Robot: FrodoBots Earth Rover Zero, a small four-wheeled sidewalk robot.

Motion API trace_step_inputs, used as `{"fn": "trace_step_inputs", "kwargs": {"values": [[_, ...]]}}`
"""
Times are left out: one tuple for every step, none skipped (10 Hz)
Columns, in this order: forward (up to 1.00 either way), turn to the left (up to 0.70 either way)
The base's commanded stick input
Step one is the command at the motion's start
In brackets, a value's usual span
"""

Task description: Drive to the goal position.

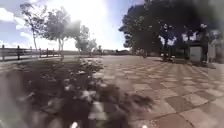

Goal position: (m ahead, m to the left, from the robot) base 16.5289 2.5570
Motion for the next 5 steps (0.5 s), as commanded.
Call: {"fn": "trace_step_inputs", "kwargs": {"values": [[1.0, 0.0], [1.0, 0.0], [1.0, 0.0], [1.0, 0.0], [1.0, 0.0]]}}
